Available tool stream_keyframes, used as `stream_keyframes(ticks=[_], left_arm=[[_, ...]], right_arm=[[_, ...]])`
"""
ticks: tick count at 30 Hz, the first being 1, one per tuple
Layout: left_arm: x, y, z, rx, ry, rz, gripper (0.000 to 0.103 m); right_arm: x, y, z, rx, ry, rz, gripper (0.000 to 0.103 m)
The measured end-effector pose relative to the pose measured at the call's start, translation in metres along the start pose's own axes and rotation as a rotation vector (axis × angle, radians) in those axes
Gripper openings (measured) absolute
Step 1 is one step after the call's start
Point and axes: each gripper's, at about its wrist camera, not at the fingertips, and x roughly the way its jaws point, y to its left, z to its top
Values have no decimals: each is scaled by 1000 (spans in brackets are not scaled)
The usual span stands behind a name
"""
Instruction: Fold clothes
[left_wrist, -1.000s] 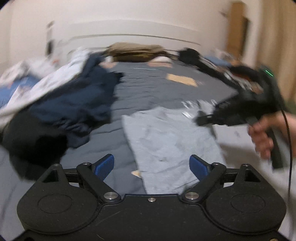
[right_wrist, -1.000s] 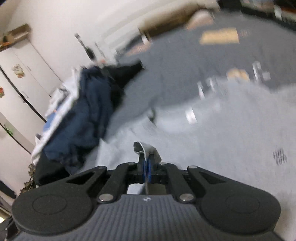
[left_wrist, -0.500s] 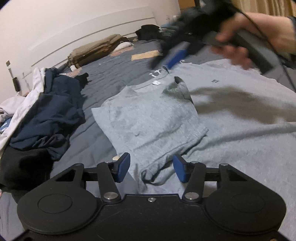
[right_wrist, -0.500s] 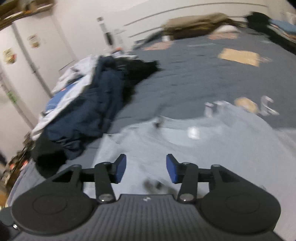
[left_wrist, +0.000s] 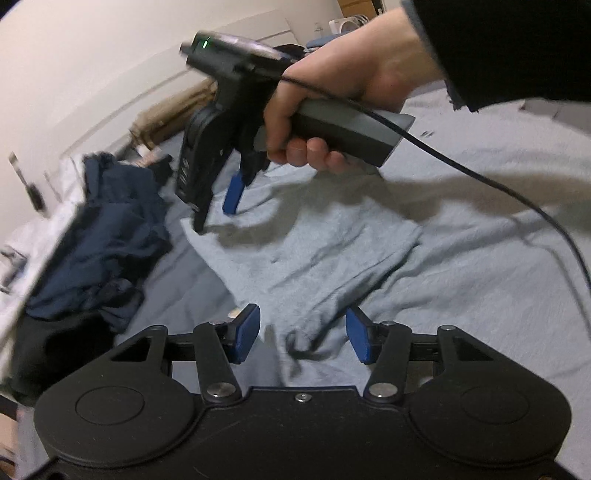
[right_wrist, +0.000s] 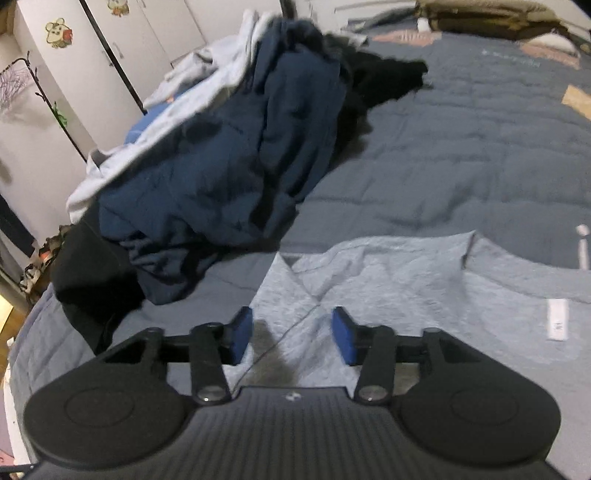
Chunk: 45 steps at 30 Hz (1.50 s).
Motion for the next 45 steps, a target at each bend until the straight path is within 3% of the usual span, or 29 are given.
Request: stream_keyframes(ticks=[2, 4, 5, 6, 8, 11, 14, 19, 20, 22, 23, 24, 28, 30, 34, 38, 41, 45], left_arm=[[1, -6, 0, 36, -11, 24, 51], [3, -11, 0, 55, -20, 2, 51], [6, -13, -1, 69, -14, 1, 44], [8, -14, -2, 84, -5, 13, 27], [9, -16, -4, 109, 5, 41, 13], [-4, -9, 0, 107, -30, 88, 10], [-12, -3, 4, 95, -25, 110, 9], [6, -3, -9, 111, 133, 73, 12], [1, 1, -8, 84, 124, 60, 14], [-10, 9, -5, 27, 103, 34, 31], [-17, 15, -3, -7, 71, 16, 49], [-23, 22, -2, -41, 38, -2, 56], [-43, 31, 4, -111, -64, -18, 55], [-39, 22, 9, -74, -83, -32, 55], [-28, -10, 13, 43, -91, -39, 55], [-13, -39, 13, 169, -105, -1, 54], [-3, -48, 13, 207, -109, 20, 41], [5, -58, 9, 269, -112, 90, 42]], right_arm=[[4, 2, 0, -1, 3, 17, 6], [7, 3, 1, 15, -1, 26, 4], [8, 3, 2, 22, -6, 30, 3], [7, 4, 3, 28, -18, 33, 2], [5, 7, 9, 35, -54, 44, 2], [1, 16, 18, 31, -122, 65, 2], [5, 29, 24, -18, -147, 69, 2], [24, 36, 21, -70, -108, 47, 3], [23, 36, 20, -71, -118, 36, 6], [8, 33, 19, -61, -145, 34, 7], [-2, 31, 19, -53, -160, 39, 9], [-13, 29, 19, -44, -176, 44, 10], [-64, 18, 6, -13, -221, 24, 23], [-86, 9, -9, 20, -212, 6, 33], [-114, -13, -42, 104, -166, -32, 40], [-112, -35, -68, 179, -104, -93, 41], [-102, -48, -76, 229, -84, -102, 41], [-79, -58, -79, 280, -54, -114, 40]])
